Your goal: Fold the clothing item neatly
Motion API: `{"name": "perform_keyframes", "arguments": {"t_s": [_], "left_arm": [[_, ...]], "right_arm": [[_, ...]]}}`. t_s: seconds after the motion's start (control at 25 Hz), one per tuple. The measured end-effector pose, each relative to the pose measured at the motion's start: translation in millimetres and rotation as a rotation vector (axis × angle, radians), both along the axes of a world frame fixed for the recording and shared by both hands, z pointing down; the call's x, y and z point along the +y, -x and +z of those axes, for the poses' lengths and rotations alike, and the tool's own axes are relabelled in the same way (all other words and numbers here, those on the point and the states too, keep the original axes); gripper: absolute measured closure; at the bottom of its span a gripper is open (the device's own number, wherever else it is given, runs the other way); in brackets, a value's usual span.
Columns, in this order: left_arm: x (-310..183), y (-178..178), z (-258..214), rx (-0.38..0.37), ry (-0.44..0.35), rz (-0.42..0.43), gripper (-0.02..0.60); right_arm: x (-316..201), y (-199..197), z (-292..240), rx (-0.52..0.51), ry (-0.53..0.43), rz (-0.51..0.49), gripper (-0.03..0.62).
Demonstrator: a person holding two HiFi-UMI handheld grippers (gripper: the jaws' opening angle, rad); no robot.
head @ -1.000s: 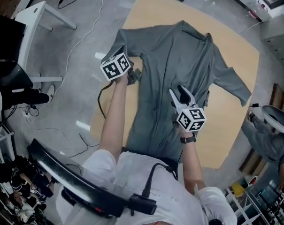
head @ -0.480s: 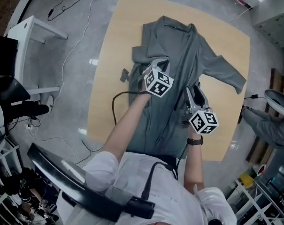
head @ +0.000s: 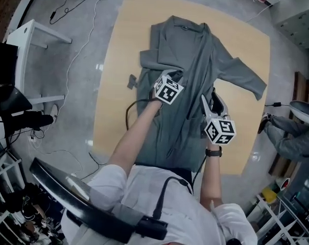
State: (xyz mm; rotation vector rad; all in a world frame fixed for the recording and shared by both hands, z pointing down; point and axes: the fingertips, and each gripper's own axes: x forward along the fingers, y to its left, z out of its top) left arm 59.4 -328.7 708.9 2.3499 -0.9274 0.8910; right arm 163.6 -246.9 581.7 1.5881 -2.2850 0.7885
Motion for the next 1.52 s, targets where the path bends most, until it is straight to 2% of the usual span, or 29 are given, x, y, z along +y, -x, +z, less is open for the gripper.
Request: {"name": "perform_keyframes", "arguments": {"t_s": [0.08, 0.2, 0.28, 0.44, 0.6, 0.76, 0.88, 0.92, 1.0, 1.04, 1.12, 1.24, 1.4, 1.52], "left_arm": [[6.7, 18.4, -6.3, -0.005, -0.006, -0.007, 0.448], [17.1, 55.7, -15.4, -0.019, -0.025, -0.047, 0.448], [22.3, 83.5, -20.1, -0.025, -0.034, -0.098, 0.448], [31.0, 136.8, -30.0, -0.018, -0.044, -0.228, 0.448], [38.8, 178.5, -43.1, -0.013, -0.055, -0.317, 0.448], [38.3, 202.6, -47.7, -0.010, -0.059, -0.354, 0.448], [40.5, 210.2, -52.0, -0.006, -0.057, -0.358, 0.448], [42.1, 211.9, -53.2, -0.007, -0.057, -0.358, 0.448], [42.1, 213.8, -57.5, -0.003, -0.061, -0.360, 0.448], [39.1, 214.9, -60.4, 0.001, -0.067, -0.362, 0.448], [33.0, 217.6, -67.7, 0.012, -0.086, -0.367, 0.448], [32.2, 215.2, -78.3, 0.033, -0.100, -0.362, 0.448], [25.1, 196.0, -95.2, 0.069, -0.127, -0.358, 0.448], [20.9, 182.2, -107.0, 0.073, -0.154, -0.340, 0.448]], "right_arm": [[-11.5, 18.1, -2.8, 0.043, -0.017, -0.069, 0.382], [-36.5, 57.4, -2.3, 0.040, -0.016, -0.200, 0.382], [-56.2, 90.1, 6.6, 0.071, 0.001, -0.312, 0.382], [-93.0, 166.5, 35.6, 0.202, 0.022, -0.545, 0.382], [-111.8, 244.7, 77.1, 0.291, 0.097, -0.729, 0.382], [-126.8, 295.6, 128.7, 0.422, 0.198, -0.820, 0.393], [-131.3, 313.0, 160.3, 0.508, 0.252, -0.835, 0.421], [-131.5, 313.1, 168.8, 0.538, 0.268, -0.829, 0.451], [-134.8, 307.7, 176.6, 0.578, 0.282, -0.798, 0.560], [-139.4, 306.0, 171.7, 0.574, 0.273, -0.780, 0.559], [-150.1, 306.4, 143.8, 0.514, 0.225, -0.737, 0.560], [-158.2, 298.3, 85.9, 0.356, 0.150, -0.636, 0.562], [-165.5, 267.9, 16.7, 0.169, 0.046, -0.527, 0.562], [-164.7, 231.1, -25.8, 0.039, -0.024, -0.426, 0.562]]}}
